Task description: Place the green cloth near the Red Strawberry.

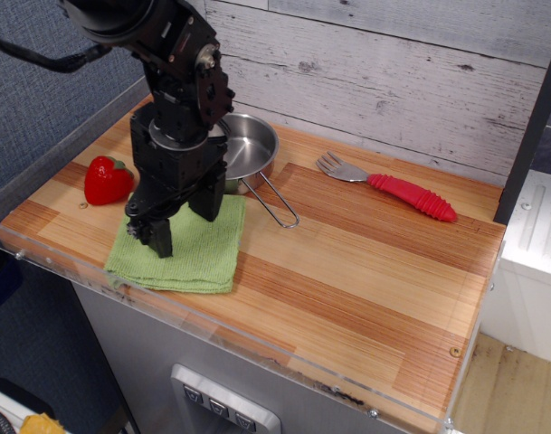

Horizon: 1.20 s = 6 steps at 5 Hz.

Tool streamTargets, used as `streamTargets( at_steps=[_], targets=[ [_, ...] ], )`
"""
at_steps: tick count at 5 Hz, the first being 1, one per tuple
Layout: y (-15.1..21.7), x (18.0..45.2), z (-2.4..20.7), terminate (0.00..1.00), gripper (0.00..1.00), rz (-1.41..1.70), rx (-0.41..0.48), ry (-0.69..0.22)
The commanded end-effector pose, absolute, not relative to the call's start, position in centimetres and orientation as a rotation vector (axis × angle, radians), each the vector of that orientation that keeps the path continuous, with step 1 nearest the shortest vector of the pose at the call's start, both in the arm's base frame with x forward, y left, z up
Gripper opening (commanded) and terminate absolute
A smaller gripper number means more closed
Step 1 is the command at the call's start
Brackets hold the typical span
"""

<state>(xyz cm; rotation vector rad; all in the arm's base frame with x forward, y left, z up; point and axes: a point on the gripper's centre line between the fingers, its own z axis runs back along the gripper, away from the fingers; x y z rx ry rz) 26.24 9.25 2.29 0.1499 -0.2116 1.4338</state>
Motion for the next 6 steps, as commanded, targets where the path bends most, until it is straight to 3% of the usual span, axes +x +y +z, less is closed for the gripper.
streamTargets(
  at_steps=[1, 2, 3, 5, 6],
  targets=[
    [9.5, 26.1, 4.0, 0.0, 1.0, 1.443, 0.117, -0.258],
    [9.3, 26.6, 5.1, 0.0, 1.0, 1.431, 0.088, -0.274],
    [9.1, 27.3, 7.7, 0.0, 1.0, 1.407, 0.059, -0.304],
    [7.5, 26.7, 15.0, 0.0, 1.0, 1.39, -0.012, -0.425],
    [7.1, 25.3, 17.3, 0.0, 1.0, 1.431, -0.007, -0.466]
  ],
)
